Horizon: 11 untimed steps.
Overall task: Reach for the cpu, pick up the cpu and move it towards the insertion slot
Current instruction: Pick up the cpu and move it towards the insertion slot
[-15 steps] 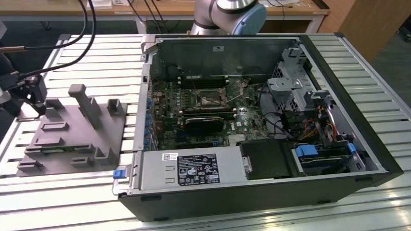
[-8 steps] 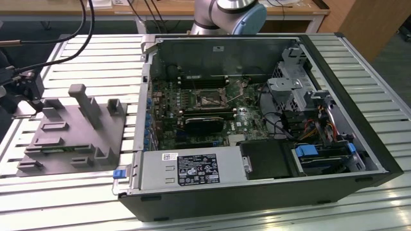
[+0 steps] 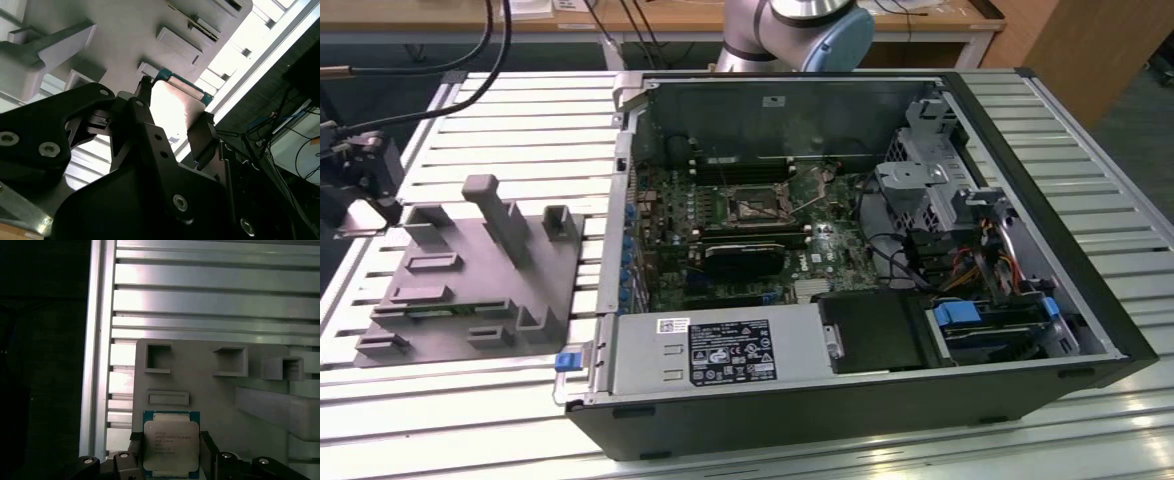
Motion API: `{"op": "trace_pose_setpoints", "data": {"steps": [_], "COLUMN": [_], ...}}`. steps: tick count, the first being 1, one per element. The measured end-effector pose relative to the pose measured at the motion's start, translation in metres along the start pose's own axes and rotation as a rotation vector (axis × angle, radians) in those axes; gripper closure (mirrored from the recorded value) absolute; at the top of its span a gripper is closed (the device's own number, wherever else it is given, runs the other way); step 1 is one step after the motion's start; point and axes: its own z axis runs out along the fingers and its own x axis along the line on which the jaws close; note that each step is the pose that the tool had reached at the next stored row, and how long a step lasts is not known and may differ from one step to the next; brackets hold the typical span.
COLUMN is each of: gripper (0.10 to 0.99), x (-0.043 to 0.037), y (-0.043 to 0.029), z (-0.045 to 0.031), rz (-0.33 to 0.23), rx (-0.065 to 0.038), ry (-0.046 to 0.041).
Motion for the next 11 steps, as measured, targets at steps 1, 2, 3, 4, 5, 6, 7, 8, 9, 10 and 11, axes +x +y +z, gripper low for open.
{"op": "trace_pose_setpoints", "data": {"steps": [1, 2, 3, 4, 5, 6, 7, 8, 9, 10, 11], "gripper": [0.545, 0.545, 0.545, 0.545, 0.545, 0.545, 0.545, 0.545, 0.545, 0.545, 0.545], "x": [0.0, 0.0, 0.0, 0.0, 0.0, 0.0, 0.0, 0.0, 0.0, 0.0, 0.0], "y": [0.0001, 0.0003, 0.0004, 0.0005, 0.0006, 0.0007, 0.0009, 0.001, 0.0011, 0.0012, 0.0013], "z": [-0.0019, -0.0041, -0.006, -0.008, -0.0099, -0.0117, -0.0134, -0.015, -0.0167, -0.0184, -0.0201], "rz": [0.0, 0.0, 0.0, 0.0, 0.0, 0.0, 0.0, 0.0, 0.0, 0.0, 0.0], "rx": [0.0, 0.0, 0.0, 0.0, 0.0, 0.0, 0.0, 0.0, 0.0, 0.0, 0.0], "ry": [0.0, -0.0001, -0.0001, 0.0, 0.0, 0.0, -0.0001, -0.0001, 0.0, 0.0, -0.0001]}}
